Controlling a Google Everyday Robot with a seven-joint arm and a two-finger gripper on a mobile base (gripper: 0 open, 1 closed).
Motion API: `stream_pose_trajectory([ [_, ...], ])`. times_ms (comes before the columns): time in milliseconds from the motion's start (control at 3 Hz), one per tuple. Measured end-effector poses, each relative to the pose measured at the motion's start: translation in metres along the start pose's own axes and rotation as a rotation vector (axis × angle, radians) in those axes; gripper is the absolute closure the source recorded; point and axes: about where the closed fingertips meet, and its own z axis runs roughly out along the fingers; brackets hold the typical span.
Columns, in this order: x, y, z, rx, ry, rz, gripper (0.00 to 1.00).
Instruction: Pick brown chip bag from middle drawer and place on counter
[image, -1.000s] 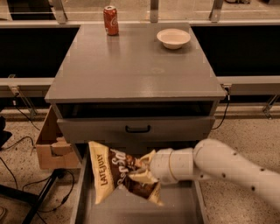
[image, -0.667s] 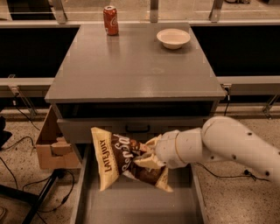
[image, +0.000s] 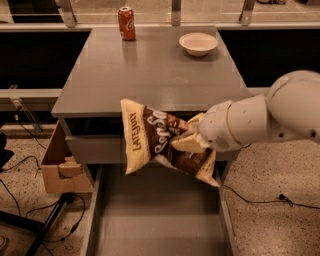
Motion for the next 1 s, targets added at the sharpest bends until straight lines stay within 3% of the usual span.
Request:
stream_pose_trajectory([
  [333, -0.036, -0.05, -0.031, 0.096, -0.025, 0.043, 1.0],
  [667, -0.082, -0.086, -0.033, 0.172, -0.053, 0.046, 1.0],
  [1000, -0.123, -0.123, -0.011, 0.233, -0.085, 0.032, 1.0],
])
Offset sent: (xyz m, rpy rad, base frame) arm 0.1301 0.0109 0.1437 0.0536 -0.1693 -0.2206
